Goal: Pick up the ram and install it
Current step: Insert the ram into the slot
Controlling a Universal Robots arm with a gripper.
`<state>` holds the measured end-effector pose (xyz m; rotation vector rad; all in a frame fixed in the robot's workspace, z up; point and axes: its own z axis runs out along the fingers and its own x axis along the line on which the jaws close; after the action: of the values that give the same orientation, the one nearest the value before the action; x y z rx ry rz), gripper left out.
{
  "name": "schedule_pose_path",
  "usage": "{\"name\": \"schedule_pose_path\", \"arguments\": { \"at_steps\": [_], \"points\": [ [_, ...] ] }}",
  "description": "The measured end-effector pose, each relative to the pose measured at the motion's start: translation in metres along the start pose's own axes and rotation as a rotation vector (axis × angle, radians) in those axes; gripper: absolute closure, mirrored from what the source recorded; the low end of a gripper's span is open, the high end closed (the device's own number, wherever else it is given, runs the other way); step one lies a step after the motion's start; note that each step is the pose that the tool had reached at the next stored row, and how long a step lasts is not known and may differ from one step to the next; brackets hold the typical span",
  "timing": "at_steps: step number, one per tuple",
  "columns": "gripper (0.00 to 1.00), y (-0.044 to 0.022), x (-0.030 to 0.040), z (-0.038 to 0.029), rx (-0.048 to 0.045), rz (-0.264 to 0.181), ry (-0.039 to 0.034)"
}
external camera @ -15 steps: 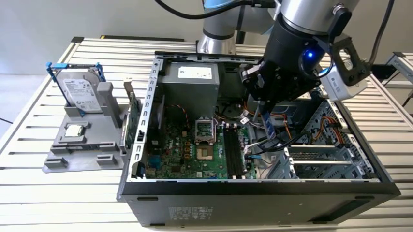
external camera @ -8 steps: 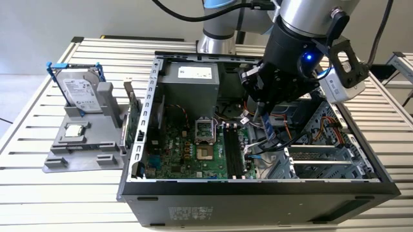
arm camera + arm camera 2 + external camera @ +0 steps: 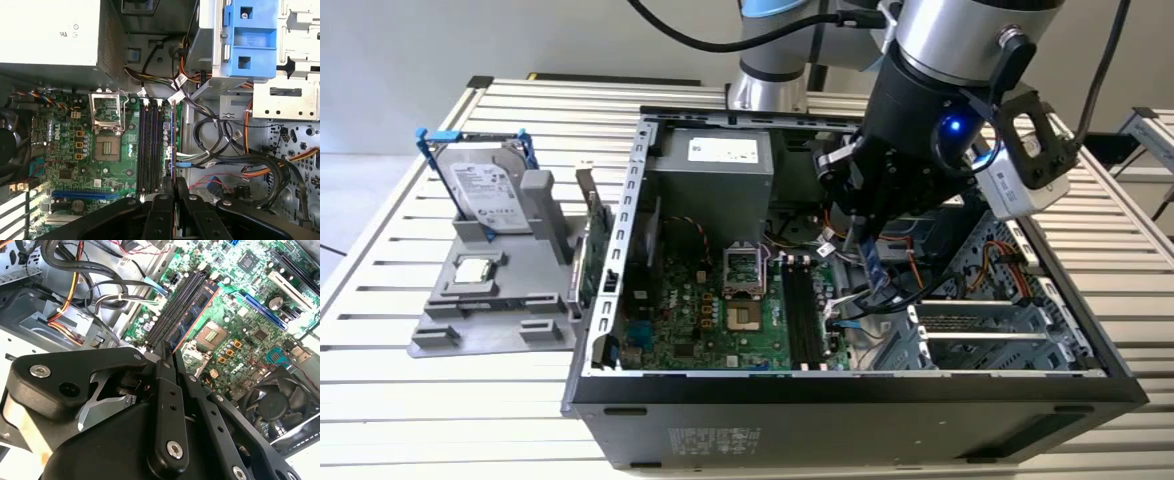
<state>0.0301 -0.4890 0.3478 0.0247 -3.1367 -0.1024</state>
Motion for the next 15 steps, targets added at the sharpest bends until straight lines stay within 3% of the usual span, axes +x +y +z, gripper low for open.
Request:
{"name": "schedule_pose_path", "arguments": {
  "at_steps": [15],
  "points": [
    [1.00, -0.0004, 0.0000, 0.0074, 0.0005, 0.000, 0.0000]
  ]
}}
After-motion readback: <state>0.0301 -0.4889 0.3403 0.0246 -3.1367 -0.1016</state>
